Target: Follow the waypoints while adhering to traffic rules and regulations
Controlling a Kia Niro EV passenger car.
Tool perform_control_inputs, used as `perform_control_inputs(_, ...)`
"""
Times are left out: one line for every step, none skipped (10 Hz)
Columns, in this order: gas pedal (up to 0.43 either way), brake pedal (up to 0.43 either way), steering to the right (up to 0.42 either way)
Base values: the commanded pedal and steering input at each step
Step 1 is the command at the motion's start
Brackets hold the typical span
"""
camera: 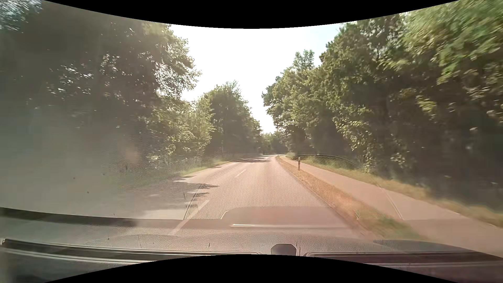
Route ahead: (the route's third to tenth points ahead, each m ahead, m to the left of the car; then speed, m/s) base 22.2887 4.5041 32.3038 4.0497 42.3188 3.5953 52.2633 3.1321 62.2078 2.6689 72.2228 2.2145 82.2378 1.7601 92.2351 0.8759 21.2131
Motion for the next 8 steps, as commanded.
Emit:
perform_control_inputs(0.118,0.006,0.003)
perform_control_inputs(0.118,0.006,0.004)
perform_control_inputs(0.118,0.006,0.004)
perform_control_inputs(0.118,0.006,0.003)
perform_control_inputs(0.118,0.006,0.004)
perform_control_inputs(0.118,0.006,0.003)
perform_control_inputs(0.118,0.006,0.004)
perform_control_inputs(0.118,0.006,0.004)
